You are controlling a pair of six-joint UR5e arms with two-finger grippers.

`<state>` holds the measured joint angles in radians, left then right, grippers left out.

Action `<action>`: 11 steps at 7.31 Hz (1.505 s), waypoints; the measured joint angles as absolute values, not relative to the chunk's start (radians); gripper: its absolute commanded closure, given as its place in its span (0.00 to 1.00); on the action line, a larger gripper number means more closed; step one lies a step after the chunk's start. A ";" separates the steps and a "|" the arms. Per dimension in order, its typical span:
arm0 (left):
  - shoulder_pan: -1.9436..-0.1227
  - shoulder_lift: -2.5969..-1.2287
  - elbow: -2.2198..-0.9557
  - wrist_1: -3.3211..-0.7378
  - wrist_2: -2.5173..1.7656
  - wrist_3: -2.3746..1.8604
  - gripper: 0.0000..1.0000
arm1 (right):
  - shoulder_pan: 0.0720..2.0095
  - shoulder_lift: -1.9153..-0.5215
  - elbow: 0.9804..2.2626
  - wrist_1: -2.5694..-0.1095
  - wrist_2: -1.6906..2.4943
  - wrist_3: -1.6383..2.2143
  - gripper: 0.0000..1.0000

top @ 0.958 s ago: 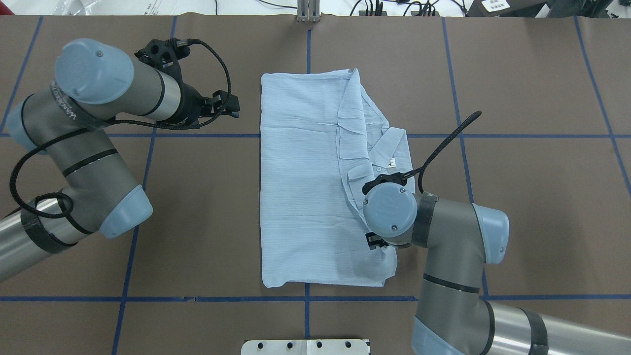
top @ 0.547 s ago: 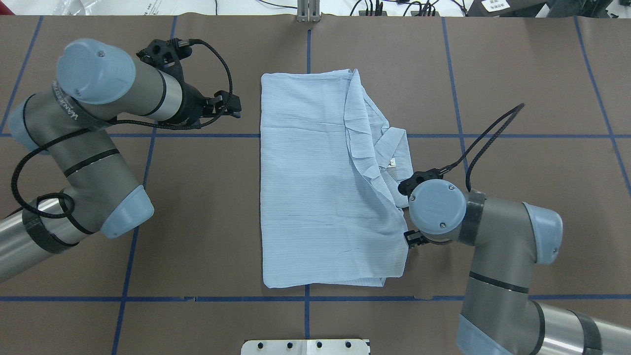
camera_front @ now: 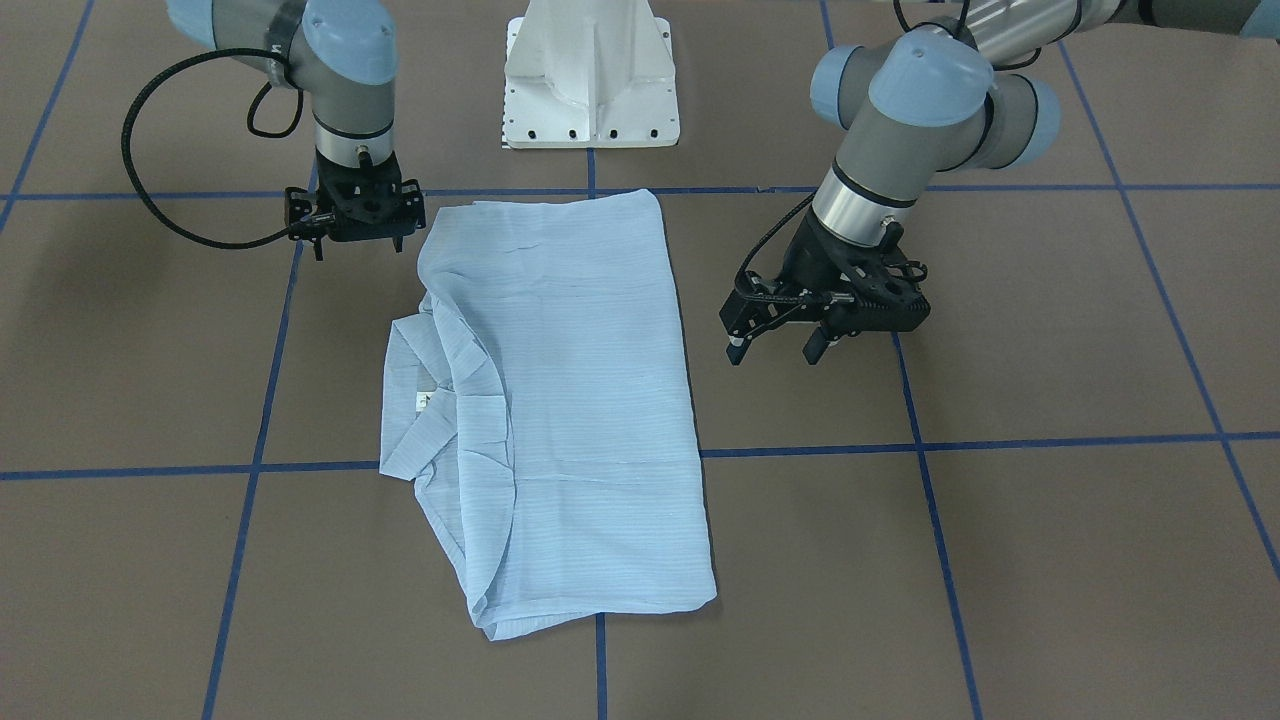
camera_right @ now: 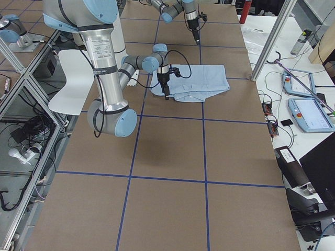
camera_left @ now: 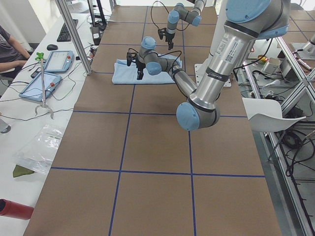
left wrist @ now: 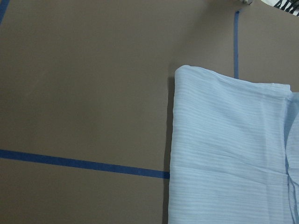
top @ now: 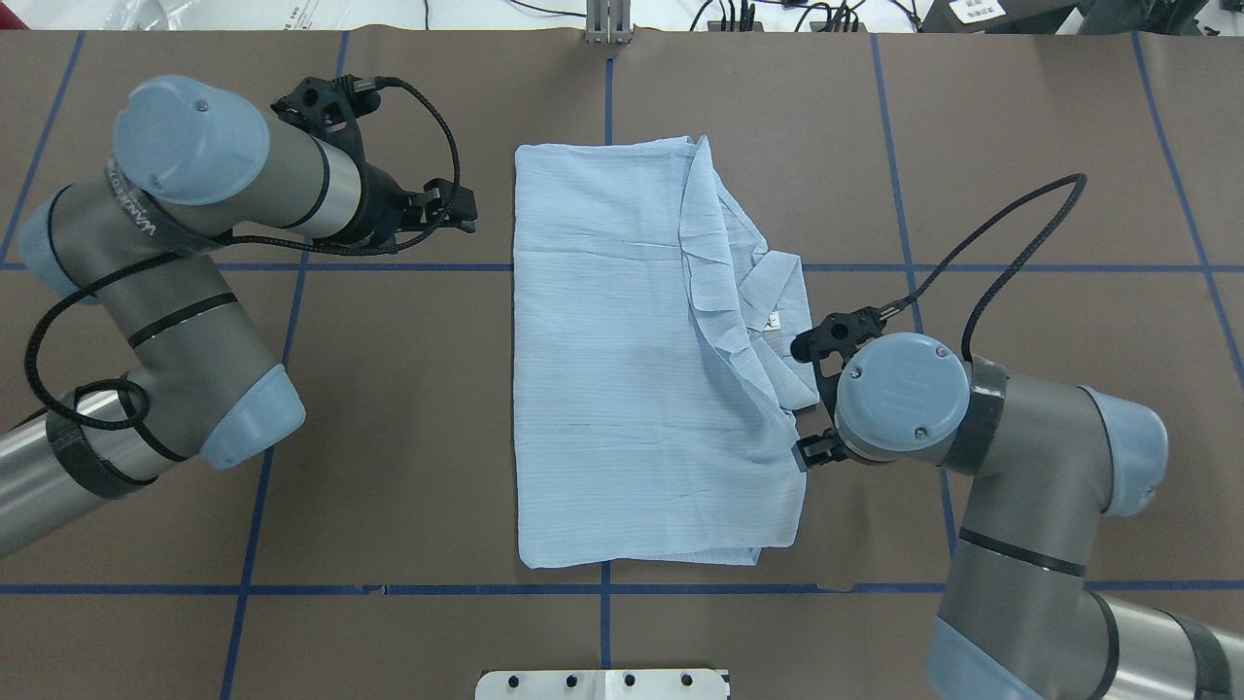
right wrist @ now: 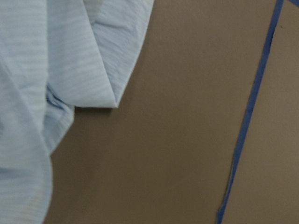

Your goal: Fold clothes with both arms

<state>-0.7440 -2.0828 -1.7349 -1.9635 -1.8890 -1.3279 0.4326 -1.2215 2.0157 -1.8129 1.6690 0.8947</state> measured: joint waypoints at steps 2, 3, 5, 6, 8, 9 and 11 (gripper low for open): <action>-0.744 -2.082 -1.734 -1.964 -1.890 -1.326 0.00 | 0.447 -1.081 1.905 -1.783 1.665 0.892 0.00; -0.744 -2.080 -1.733 -1.970 -1.890 -1.326 0.00 | 0.454 -1.035 1.849 -1.754 1.650 0.885 0.00; -0.743 -2.073 -1.729 -1.987 -1.890 -1.329 0.00 | 0.471 -0.991 1.721 -1.620 1.601 0.838 0.00; -0.742 -2.071 -1.723 -1.992 -1.890 -1.330 0.00 | 0.484 -0.973 1.651 -1.558 1.589 0.813 0.00; -0.742 -2.070 -1.696 -2.029 -1.891 -1.333 0.00 | 0.496 -0.954 1.564 -1.493 1.583 0.769 0.00; -0.742 -2.070 -1.686 -2.043 -1.891 -1.335 0.00 | 0.500 -0.952 1.553 -1.483 1.586 0.758 0.00; -0.742 -2.072 -1.687 -2.050 -1.892 -1.339 0.00 | 0.506 -0.957 1.550 -1.482 1.589 0.752 0.00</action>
<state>-0.7417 -2.0717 -1.6866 -2.0503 -1.8923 -1.3390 0.5056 -0.9574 1.5501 -1.4821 1.5895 0.7524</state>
